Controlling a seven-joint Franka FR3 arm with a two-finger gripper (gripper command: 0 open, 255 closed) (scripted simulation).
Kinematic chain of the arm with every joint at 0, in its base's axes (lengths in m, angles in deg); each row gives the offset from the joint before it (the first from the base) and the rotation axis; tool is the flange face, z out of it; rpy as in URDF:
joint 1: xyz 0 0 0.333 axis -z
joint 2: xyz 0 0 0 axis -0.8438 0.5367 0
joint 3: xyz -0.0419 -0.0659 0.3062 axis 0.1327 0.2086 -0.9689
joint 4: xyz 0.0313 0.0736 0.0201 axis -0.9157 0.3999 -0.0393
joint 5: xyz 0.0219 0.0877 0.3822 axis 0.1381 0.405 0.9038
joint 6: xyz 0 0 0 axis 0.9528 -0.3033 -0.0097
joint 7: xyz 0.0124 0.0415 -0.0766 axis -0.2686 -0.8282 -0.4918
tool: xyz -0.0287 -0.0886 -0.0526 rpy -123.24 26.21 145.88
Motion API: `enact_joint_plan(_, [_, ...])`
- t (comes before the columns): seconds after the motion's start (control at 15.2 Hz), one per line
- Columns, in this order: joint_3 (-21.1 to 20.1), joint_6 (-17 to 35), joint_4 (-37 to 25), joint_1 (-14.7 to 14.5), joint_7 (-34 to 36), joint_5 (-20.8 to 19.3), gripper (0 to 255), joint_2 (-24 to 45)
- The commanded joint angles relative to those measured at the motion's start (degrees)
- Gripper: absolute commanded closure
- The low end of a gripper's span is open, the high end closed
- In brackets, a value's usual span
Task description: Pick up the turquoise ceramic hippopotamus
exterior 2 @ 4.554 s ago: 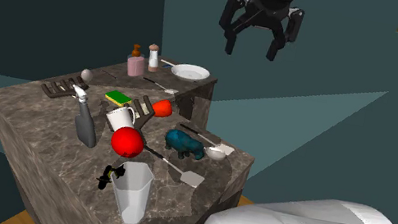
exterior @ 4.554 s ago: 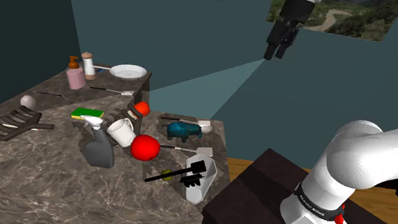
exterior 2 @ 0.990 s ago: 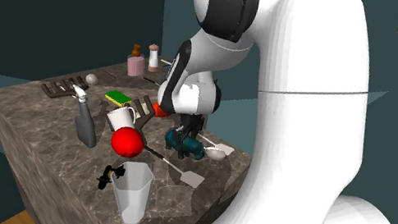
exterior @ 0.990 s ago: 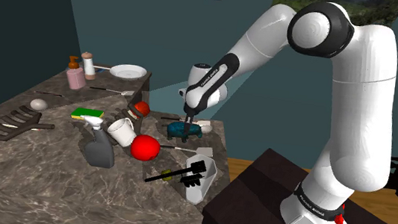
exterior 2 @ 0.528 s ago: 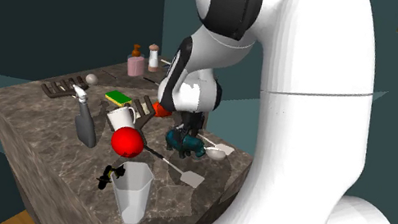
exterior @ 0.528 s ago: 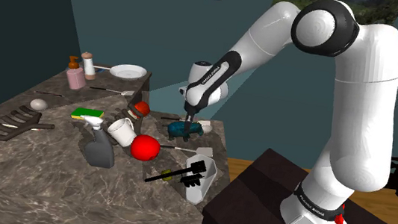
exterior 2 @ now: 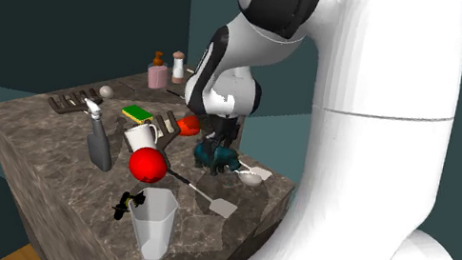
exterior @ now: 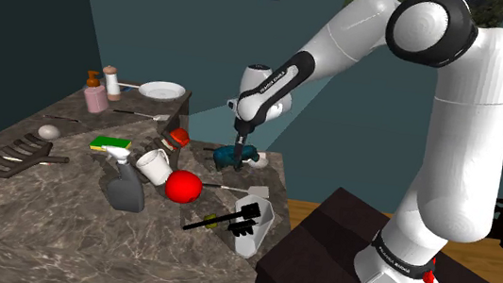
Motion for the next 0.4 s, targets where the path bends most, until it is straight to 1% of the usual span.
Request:
enact_joint_plan(0.0, [0.1, -1.4, -0.2, -0.2, 0.3, -0.3, 255, -1.3])
enact_joint_plan(0.2, [0.3, -3.4, -0.4, -0.3, 0.5, -0.6, 255, -3.1])
enact_joint_plan(0.33, [0.3, -3.5, -0.4, -0.3, 0.5, -0.7, 255, -3.2])
